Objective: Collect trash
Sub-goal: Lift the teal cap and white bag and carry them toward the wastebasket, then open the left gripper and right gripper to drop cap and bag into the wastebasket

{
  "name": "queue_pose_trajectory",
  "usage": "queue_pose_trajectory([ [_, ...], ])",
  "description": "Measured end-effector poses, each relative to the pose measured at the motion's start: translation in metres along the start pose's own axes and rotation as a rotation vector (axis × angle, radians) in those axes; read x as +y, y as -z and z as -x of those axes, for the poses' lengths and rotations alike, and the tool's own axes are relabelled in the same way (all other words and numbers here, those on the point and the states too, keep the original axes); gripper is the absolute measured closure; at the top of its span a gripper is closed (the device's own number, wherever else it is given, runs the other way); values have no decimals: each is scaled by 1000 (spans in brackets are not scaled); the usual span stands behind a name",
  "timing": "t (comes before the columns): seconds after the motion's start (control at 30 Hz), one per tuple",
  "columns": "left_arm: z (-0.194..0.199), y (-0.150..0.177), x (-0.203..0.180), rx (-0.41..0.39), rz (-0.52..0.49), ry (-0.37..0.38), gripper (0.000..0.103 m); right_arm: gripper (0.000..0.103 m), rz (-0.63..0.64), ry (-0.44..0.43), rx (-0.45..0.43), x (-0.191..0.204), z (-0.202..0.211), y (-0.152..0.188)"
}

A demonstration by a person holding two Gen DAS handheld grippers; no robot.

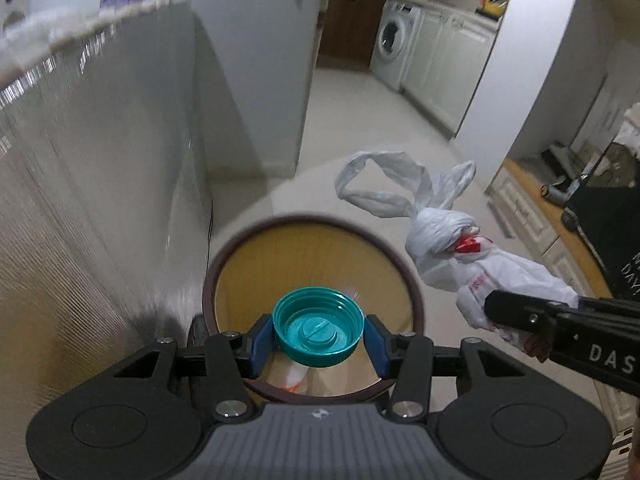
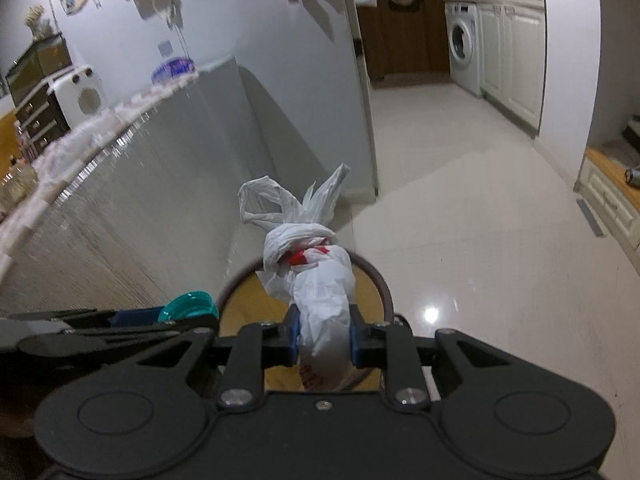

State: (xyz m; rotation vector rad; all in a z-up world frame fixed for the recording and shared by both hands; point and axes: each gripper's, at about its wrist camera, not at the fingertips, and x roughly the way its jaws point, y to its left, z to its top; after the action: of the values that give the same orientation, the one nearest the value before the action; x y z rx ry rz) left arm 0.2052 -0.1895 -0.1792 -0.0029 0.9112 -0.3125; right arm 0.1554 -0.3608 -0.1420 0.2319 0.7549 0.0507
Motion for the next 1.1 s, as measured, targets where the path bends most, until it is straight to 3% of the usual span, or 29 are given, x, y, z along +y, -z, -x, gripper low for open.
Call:
queue_pose_trajectory([
  [0.23,-61,6,9,88,8,-36,53,79,-23,9,112,-11,-61,11],
  [0.53,-117,12,22,157,-5,-15,53,79,-47,29,247,-21,-132,13],
  [0.97,-144,18,22,185,-92,-13,52,76,-35,36,394,-10,-198,19],
  [1.0,-145,17,22,186,-93,-5,51,73,-35,38,400,-9,-202,19],
  [1.07,-146,17,20,186,-99,4,35,70,-37,42,412,-9,-206,20],
  [1.1,-145,17,20,182,-102,7,32,65,-33,42,421,-8,-209,19],
])
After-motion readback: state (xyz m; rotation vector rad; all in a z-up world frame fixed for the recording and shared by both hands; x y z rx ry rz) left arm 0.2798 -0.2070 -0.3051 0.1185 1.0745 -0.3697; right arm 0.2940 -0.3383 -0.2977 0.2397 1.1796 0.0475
